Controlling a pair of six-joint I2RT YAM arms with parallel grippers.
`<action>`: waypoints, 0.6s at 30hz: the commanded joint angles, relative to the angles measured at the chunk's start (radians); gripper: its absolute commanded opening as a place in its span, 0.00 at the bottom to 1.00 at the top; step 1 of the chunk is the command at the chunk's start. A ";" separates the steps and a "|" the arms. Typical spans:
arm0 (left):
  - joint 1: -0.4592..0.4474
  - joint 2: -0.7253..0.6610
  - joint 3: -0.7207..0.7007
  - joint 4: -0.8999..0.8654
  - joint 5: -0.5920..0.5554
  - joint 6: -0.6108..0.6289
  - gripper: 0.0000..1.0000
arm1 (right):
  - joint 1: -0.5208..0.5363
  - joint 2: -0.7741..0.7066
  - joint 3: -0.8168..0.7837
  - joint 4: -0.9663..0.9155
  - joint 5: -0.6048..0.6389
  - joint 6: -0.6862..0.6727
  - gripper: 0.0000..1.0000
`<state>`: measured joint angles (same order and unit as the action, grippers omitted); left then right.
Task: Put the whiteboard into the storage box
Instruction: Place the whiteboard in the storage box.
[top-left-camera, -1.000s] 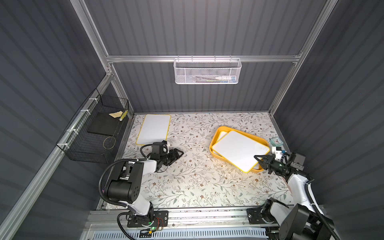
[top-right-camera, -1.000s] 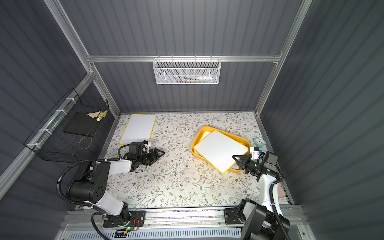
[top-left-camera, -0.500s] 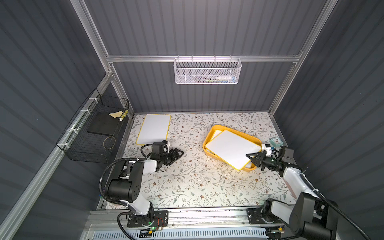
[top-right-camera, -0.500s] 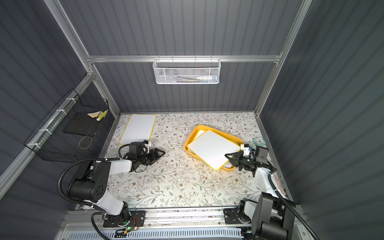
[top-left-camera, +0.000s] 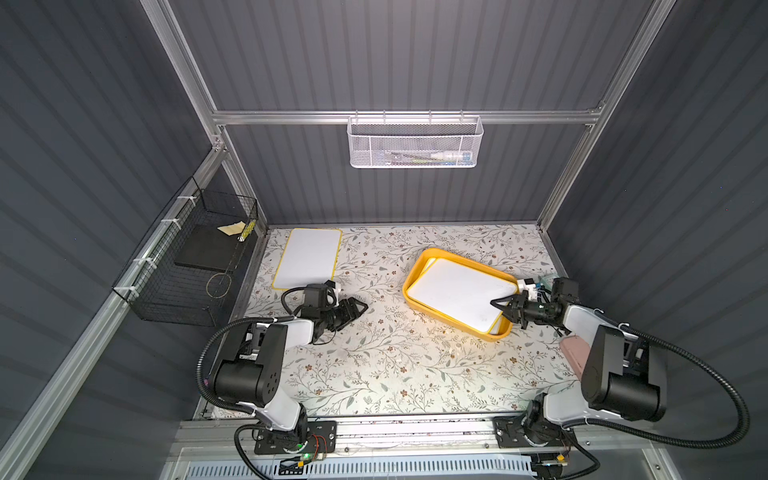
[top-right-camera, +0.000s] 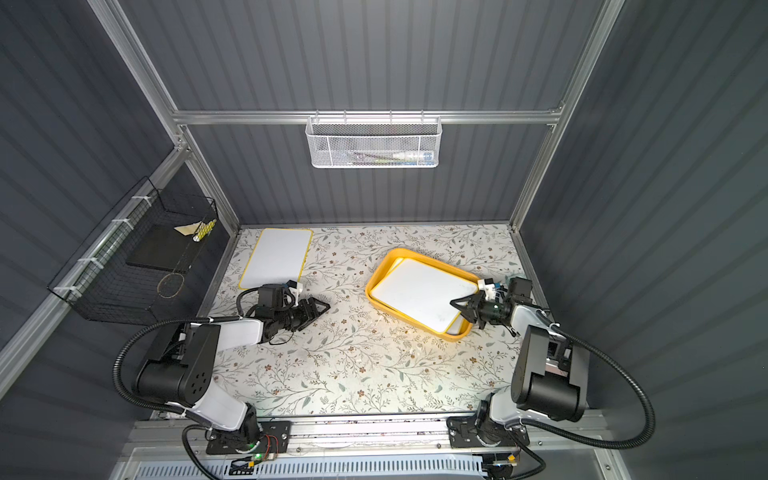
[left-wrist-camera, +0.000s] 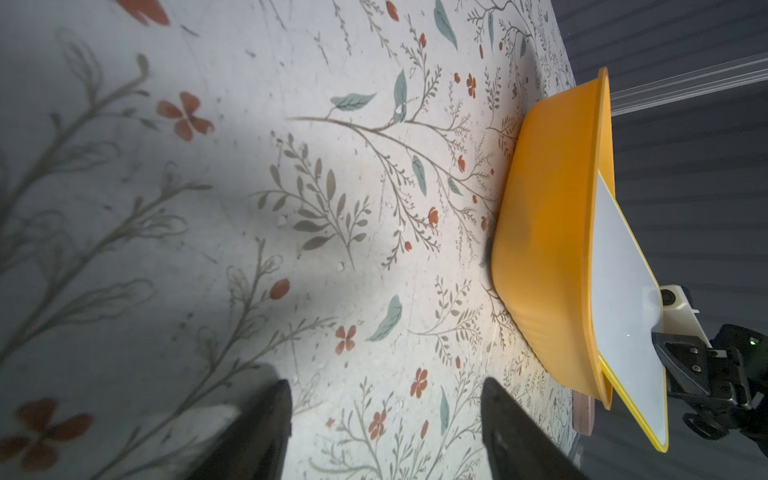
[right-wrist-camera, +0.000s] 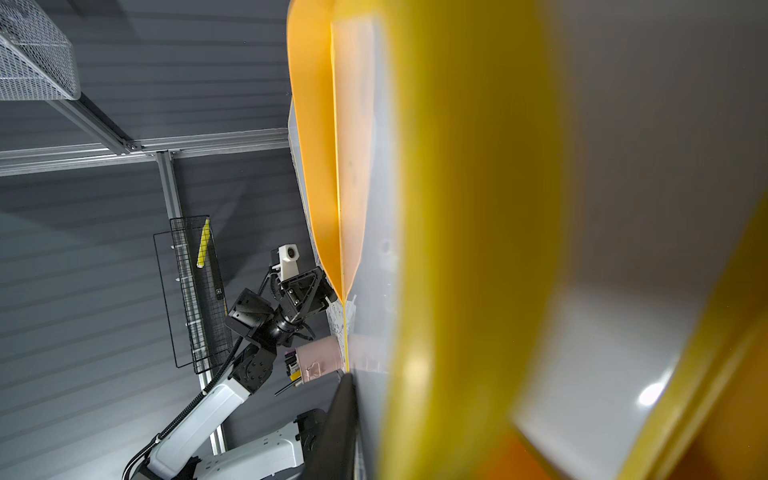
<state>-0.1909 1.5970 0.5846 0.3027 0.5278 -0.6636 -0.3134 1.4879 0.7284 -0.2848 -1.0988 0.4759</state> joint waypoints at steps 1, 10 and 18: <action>-0.005 -0.015 -0.003 -0.099 -0.043 0.024 0.72 | 0.025 0.011 0.038 -0.042 0.069 -0.046 0.13; -0.005 -0.033 -0.002 -0.116 -0.052 0.024 0.73 | 0.093 0.044 0.146 -0.179 0.271 -0.119 0.20; -0.004 -0.052 0.004 -0.152 -0.071 0.046 0.73 | 0.093 0.031 0.203 -0.225 0.310 -0.133 0.26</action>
<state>-0.1909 1.5570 0.5846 0.2272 0.4885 -0.6483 -0.2253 1.5158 0.8948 -0.4679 -0.8539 0.3828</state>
